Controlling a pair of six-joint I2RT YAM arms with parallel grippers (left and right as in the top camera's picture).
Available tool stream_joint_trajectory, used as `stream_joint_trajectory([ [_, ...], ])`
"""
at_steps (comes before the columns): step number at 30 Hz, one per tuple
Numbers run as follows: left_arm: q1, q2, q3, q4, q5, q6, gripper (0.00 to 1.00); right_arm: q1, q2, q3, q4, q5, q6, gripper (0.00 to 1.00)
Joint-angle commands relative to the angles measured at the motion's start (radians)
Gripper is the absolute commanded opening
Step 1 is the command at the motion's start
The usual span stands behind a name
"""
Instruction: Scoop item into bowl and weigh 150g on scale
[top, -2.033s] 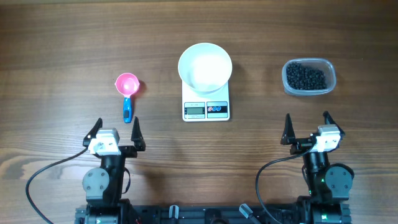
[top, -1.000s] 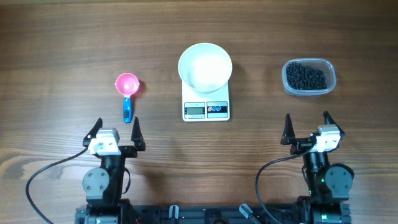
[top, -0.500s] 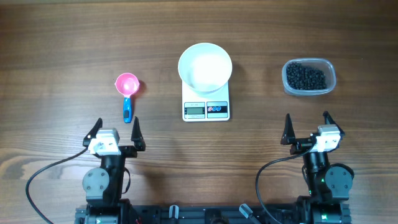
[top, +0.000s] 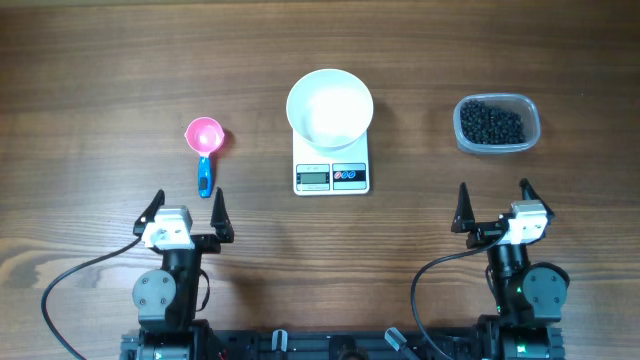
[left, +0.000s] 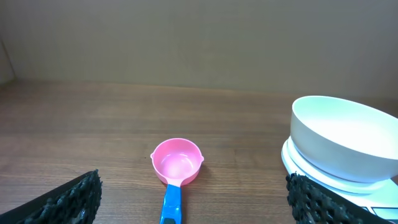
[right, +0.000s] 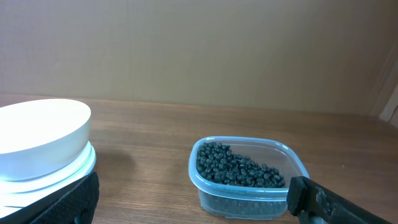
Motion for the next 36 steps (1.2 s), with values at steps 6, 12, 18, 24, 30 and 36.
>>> stream_joint_trajectory([
  [6, 0.005, 0.0, -0.005, -0.004, -0.002, 0.011, 1.0, -0.003, 0.002, -0.002, 0.002, 0.013, -0.003, 1.0],
  [12, 0.005, 0.0, -0.005, -0.004, -0.002, 0.011, 1.0, -0.003, 0.002, -0.002, 0.002, 0.013, -0.003, 1.0],
  [18, 0.005, 0.0, -0.005, -0.003, -0.002, 0.011, 1.0, -0.003, 0.002, -0.002, 0.002, 0.013, -0.003, 1.0],
  [24, 0.005, 0.0, -0.005, -0.003, -0.002, 0.011, 1.0, -0.003, 0.002, -0.002, 0.002, 0.013, -0.004, 1.0],
  [30, 0.005, 0.0, -0.005, -0.003, -0.002, 0.011, 1.0, -0.003, 0.002, -0.002, 0.002, 0.013, -0.003, 1.0],
  [36, 0.003, 0.0, -0.004, 0.047, 0.233, -0.131, 1.0, -0.003, 0.002, -0.002, 0.002, 0.013, -0.003, 1.0],
])
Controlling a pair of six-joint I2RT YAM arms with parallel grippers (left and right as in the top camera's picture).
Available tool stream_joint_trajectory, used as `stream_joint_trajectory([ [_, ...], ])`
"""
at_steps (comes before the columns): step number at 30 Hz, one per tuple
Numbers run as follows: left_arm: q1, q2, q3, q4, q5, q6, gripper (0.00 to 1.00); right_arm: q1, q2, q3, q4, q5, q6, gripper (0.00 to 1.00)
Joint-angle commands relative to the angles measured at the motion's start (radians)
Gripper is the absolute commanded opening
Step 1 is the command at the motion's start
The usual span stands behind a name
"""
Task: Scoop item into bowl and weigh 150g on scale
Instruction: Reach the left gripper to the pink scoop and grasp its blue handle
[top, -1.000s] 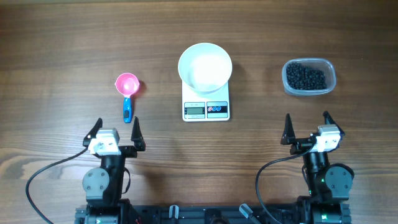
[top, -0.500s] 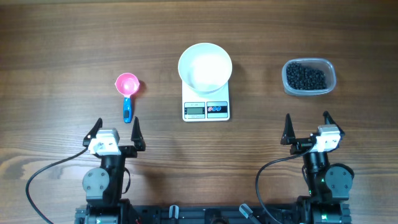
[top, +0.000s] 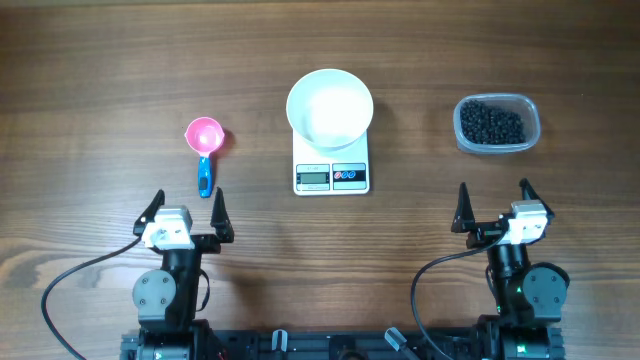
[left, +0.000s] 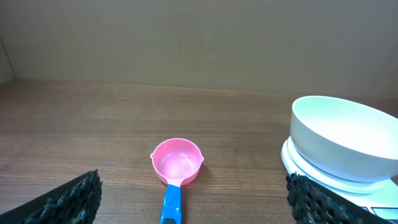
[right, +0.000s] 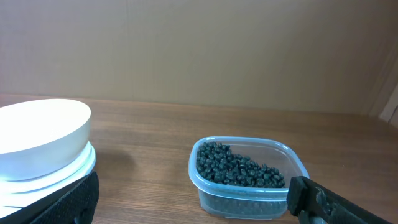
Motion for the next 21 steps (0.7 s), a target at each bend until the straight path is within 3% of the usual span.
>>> stream_joint_trajectory([
  [1, 0.003, 0.0, -0.005, 0.095, 0.351, -0.183, 1.0, -0.003, 0.002, -0.002, 0.002, 0.013, -0.004, 1.0],
  [2, 0.003, 0.0, -0.005, 0.155, 0.477, -0.219, 1.0, -0.003, 0.002, -0.002, 0.002, 0.013, -0.004, 1.0],
  [3, 0.003, 0.0, -0.005, 0.251, 0.488, -0.216, 1.0, -0.003, 0.002, -0.002, 0.002, 0.013, -0.003, 1.0],
  [5, 0.003, 0.0, -0.005, 0.458, 0.489, -0.206, 1.0, -0.003, 0.002, -0.002, 0.002, 0.013, -0.004, 1.0],
  [7, 0.004, 0.0, -0.004, 0.689, 0.487, -0.12, 1.0, -0.003, 0.002, -0.002, 0.002, 0.013, -0.003, 1.0],
  [9, 0.004, 0.0, 0.024, 0.783, 0.423, -0.114, 1.0, -0.003, 0.002, -0.002, 0.002, 0.013, -0.004, 1.0],
  [11, 0.004, 0.026, 0.148, 0.608, 0.414, -0.108, 1.0, -0.003, 0.002, -0.002, 0.002, 0.013, -0.003, 1.0],
  [13, 0.004, 0.126, 0.381, 0.234, 0.398, -0.042, 1.0, -0.003, 0.002, -0.002, 0.002, 0.013, -0.004, 1.0],
  [15, 0.004, 0.293, 0.614, -0.047, 0.368, -0.038, 1.0, -0.003, 0.002, -0.002, 0.002, 0.013, -0.003, 0.99],
  [18, 0.003, 0.54, 0.846, -0.281, 0.386, -0.039, 1.0, -0.003, 0.002, -0.002, 0.002, 0.013, -0.003, 1.0],
  [21, 0.003, 0.732, 0.954, -0.399, 0.387, -0.039, 1.0, -0.003, 0.002, -0.002, 0.002, 0.013, -0.004, 1.0],
])
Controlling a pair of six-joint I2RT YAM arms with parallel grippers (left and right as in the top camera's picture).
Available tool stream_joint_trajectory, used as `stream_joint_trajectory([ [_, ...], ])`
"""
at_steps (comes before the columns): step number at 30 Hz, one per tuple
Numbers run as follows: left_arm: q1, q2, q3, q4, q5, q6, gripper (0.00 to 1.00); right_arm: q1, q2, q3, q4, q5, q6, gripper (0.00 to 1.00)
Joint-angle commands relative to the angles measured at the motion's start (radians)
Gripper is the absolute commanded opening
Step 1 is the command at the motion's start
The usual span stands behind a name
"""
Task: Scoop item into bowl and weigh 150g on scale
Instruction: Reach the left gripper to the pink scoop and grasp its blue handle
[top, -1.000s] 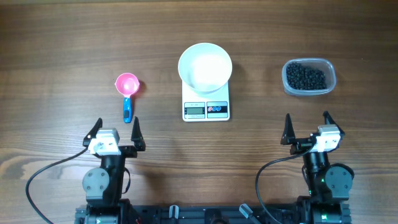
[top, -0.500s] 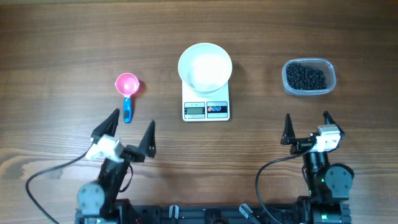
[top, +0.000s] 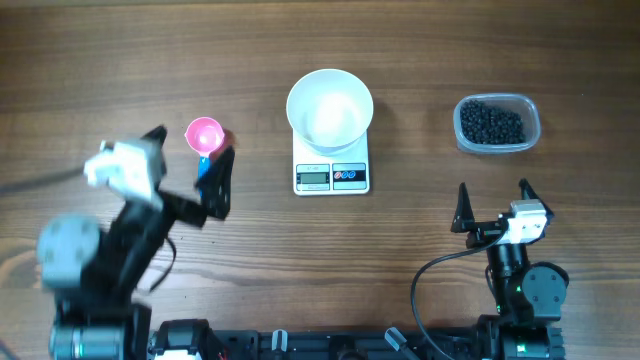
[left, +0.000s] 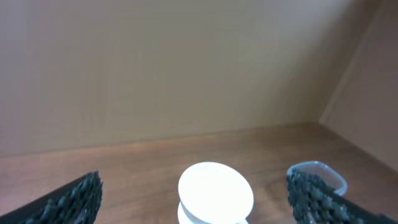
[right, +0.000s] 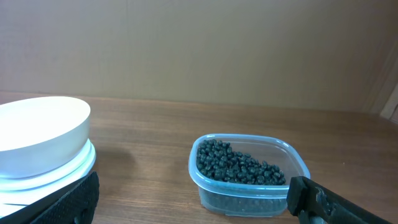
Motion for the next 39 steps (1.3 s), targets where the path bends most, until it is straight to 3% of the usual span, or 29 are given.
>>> stream_joint_trajectory([
  [1, 0.003, 0.221, 0.095, -0.08, -0.002, 0.015, 1.0, -0.003, -0.006, -0.001, 0.003, 0.013, -0.004, 1.0],
  [4, 0.003, 0.369, 0.173, -0.189, -0.002, 0.019, 1.0, -0.003, -0.006, -0.001, 0.002, 0.013, -0.004, 1.0],
  [8, 0.008, 0.583, 0.355, -0.455, -0.003, 0.06, 1.0, -0.003, -0.006, -0.001, 0.002, 0.013, -0.004, 1.0],
  [17, 0.006, 0.818, 0.379, -0.458, -0.04, 0.06, 1.0, -0.003, -0.006, -0.001, 0.002, 0.013, -0.003, 1.0],
  [20, 0.01, 0.853, 0.379, -0.481, -0.169, 0.054, 1.0, -0.003, -0.006, -0.001, 0.002, 0.013, -0.004, 1.0],
  [23, 0.016, 0.896, 0.378, -0.499, -0.467, -0.121, 1.0, -0.003, -0.006, -0.001, 0.002, 0.013, -0.004, 1.0],
  [24, 0.016, 0.908, 0.378, -0.499, -0.474, -0.122, 1.0, -0.003, -0.006, -0.001, 0.002, 0.013, -0.004, 1.0],
  [29, 0.016, 0.975, 0.353, -0.491, -0.47, -0.102, 1.0, -0.003, -0.006, -0.001, 0.002, 0.013, -0.003, 1.0],
  [31, 0.031, 1.009, 0.349, -0.492, -0.393, -0.037, 1.0, -0.003, -0.006, -0.001, 0.002, 0.013, -0.004, 1.0],
  [34, 0.137, 1.059, 0.349, -0.487, -0.235, 0.015, 1.0, -0.003, -0.006, -0.001, 0.003, 0.013, -0.004, 1.0],
  [38, 0.285, 1.106, 0.349, -0.487, -0.18, 0.011, 1.0, -0.003, -0.006, -0.001, 0.002, 0.013, -0.003, 1.0],
  [39, 0.296, 1.106, 0.349, -0.487, -0.146, 0.01, 0.78, -0.003, -0.006, -0.001, 0.002, 0.013, -0.004, 1.0],
])
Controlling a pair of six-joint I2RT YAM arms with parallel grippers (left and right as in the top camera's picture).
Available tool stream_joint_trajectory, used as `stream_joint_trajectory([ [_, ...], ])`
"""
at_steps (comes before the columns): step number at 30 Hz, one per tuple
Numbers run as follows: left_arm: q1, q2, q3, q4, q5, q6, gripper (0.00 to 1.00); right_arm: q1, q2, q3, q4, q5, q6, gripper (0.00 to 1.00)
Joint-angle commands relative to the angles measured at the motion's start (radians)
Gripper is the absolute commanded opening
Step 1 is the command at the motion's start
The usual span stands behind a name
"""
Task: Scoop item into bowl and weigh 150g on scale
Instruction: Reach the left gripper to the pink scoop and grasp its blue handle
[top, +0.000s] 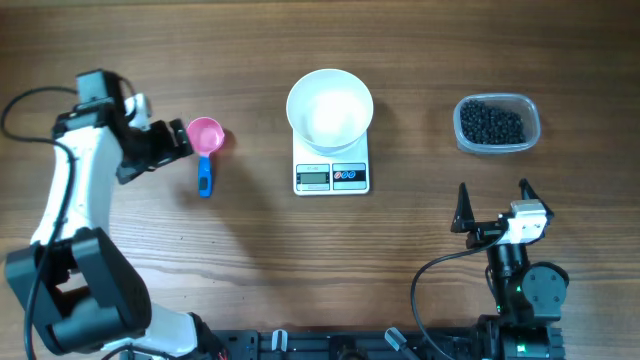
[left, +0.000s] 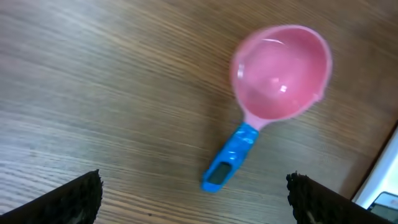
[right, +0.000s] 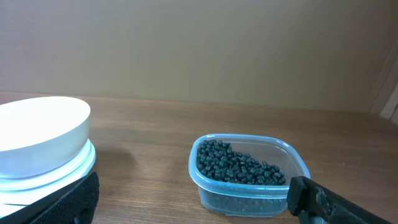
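Note:
A pink scoop (top: 205, 135) with a blue handle (top: 204, 178) lies on the table left of the scale. In the left wrist view the scoop's cup (left: 280, 71) and handle (left: 229, 167) lie between and ahead of the spread fingers. My left gripper (top: 158, 150) hovers open just left of the scoop, holding nothing. An empty white bowl (top: 330, 108) sits on the white scale (top: 331, 176). A clear tub of dark beans (top: 497, 124) stands at the right. My right gripper (top: 493, 205) rests open near the front edge, facing the tub (right: 249, 174).
The wooden table (top: 420, 40) carries only these things. The right wrist view shows the bowl (right: 40, 134) at left and a plain wall behind. The left arm reaches in along the table's left side.
My left gripper has moved from in front of the scoop's handle to just left of the scoop, pointing down at it. It stays open. The right arm has not moved.
Both grippers rested open at the front edge at the first two moments, with scoop, bowl and tub untouched. Then the left arm was raised and swung over the table, looking toward bowl and tub. Now it hangs open beside the scoop.

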Motion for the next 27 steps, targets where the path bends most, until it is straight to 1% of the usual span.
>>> stream_joint_trajectory([
  [1, 0.038, 0.009, -0.007, 0.005, 0.13, 0.024, 0.79, -0.003, -0.006, -0.001, 0.002, 0.013, -0.003, 1.0],
  [2, 0.037, 0.01, -0.007, 0.027, 0.138, 0.027, 1.0, -0.003, -0.006, -0.001, 0.002, 0.013, -0.004, 1.0],
  [3, 0.035, 0.011, -0.008, 0.034, 0.137, 0.028, 1.0, -0.003, -0.006, -0.001, 0.002, 0.013, -0.004, 1.0],
  [7, 0.035, 0.055, -0.024, 0.038, 0.137, 0.032, 1.0, -0.003, -0.006, -0.001, 0.002, 0.013, -0.004, 1.0],
  [8, 0.035, 0.079, -0.045, 0.051, 0.15, 0.073, 1.0, -0.003, -0.006, -0.001, 0.002, 0.013, -0.004, 1.0],
  [9, 0.035, 0.094, -0.052, 0.056, 0.157, 0.089, 1.0, -0.003, -0.006, -0.001, 0.002, 0.013, -0.004, 1.0],
  [12, 0.035, 0.158, -0.055, 0.072, 0.266, 0.172, 1.0, -0.003, -0.006, -0.001, 0.002, 0.013, -0.004, 1.0],
  [16, 0.035, 0.219, -0.055, 0.1, 0.274, 0.183, 0.96, -0.003, -0.006, -0.001, 0.002, 0.013, -0.004, 1.0],
  [18, 0.035, 0.233, -0.055, 0.127, 0.278, 0.185, 0.96, -0.003, -0.006, -0.001, 0.002, 0.013, -0.004, 1.0],
  [21, 0.035, 0.257, -0.055, 0.172, 0.336, 0.185, 0.96, -0.003, -0.006, -0.001, 0.002, 0.013, -0.004, 1.0],
  [22, 0.035, 0.275, -0.055, 0.177, 0.366, 0.185, 0.93, -0.003, -0.006, -0.001, 0.002, 0.013, -0.004, 1.0],
  [25, 0.035, 0.311, -0.055, 0.175, 0.374, 0.185, 0.89, -0.003, -0.006, -0.001, 0.002, 0.013, -0.004, 1.0],
  [27, 0.035, 0.319, -0.055, 0.156, 0.41, 0.185, 0.82, -0.003, -0.006, -0.001, 0.002, 0.013, -0.004, 1.0],
])
